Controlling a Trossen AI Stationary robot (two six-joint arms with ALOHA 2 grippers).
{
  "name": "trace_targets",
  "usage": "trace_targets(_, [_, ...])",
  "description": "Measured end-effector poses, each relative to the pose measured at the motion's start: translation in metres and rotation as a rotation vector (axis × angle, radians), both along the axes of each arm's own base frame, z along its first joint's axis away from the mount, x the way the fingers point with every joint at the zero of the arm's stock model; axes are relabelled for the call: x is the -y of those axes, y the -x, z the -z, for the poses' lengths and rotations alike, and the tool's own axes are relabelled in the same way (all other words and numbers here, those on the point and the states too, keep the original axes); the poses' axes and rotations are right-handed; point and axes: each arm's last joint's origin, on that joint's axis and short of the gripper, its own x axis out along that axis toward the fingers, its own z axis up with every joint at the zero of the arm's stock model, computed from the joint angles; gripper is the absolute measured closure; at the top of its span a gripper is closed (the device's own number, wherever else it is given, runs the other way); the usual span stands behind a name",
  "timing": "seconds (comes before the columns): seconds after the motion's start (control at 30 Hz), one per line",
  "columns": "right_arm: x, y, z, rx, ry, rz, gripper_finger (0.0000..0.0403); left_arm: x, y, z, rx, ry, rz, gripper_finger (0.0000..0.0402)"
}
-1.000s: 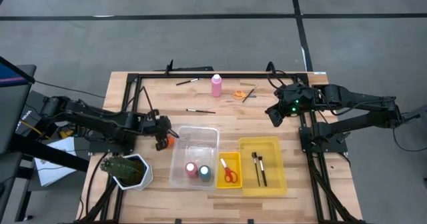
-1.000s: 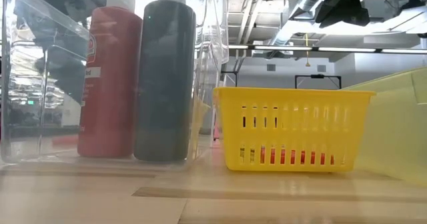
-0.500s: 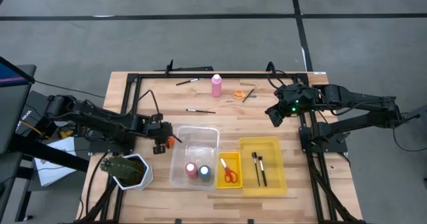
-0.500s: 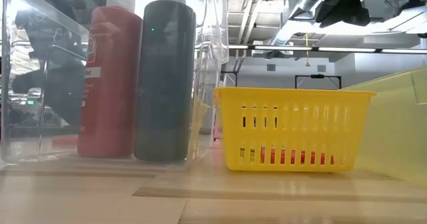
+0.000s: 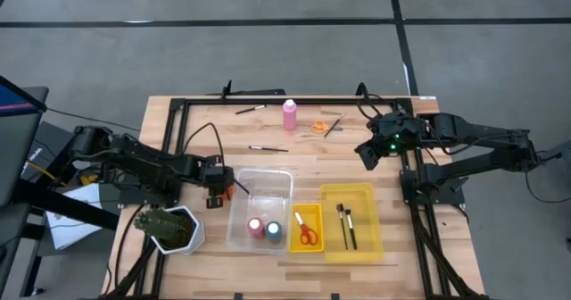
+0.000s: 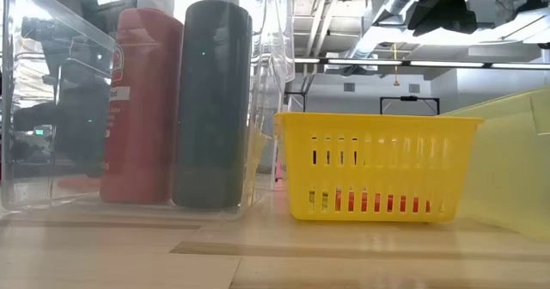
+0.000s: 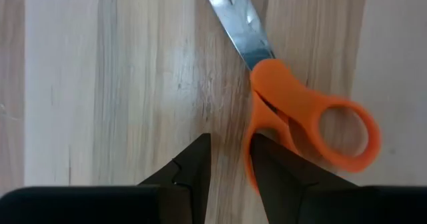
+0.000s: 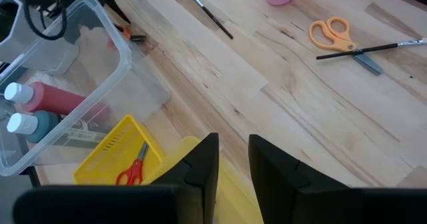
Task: Pick & Place Paint Supplies
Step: Put the orange scissors into the left yellow bin
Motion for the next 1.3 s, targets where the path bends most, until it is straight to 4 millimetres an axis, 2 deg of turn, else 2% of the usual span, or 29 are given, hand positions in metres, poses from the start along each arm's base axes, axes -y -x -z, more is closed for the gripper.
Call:
trace_targets(0.2, [0.0,0.0,0.0,0.0,0.001,-0.002,0.0323,-0.007,0.001,0.0,0.0,0.082,-0.074,0.0321])
trace_targets(0.43, [0.0,0.0,0.0,0.0,0.002,-0.002,0.0323,-0.006,0.001,0.001,-0.004,0.115,-0.073,0.0392])
trace_targets(0.63, [0.0,0.0,0.0,0.002,-0.001,0.002,0.0323,-0.005,0.003,0.0,-0.008,0.153,-0.07,0.0398])
trace_targets(0.9, [0.0,-0.001,-0.001,0.013,-0.002,0.004,0.0323,-0.003,0.01,-0.013,0.051,0.234,-0.068,0.04])
trace_targets(1.3, [0.0,-0.002,-0.002,0.035,-0.001,0.005,0.0323,-0.005,0.013,-0.023,0.114,0.176,-0.122,0.0401])
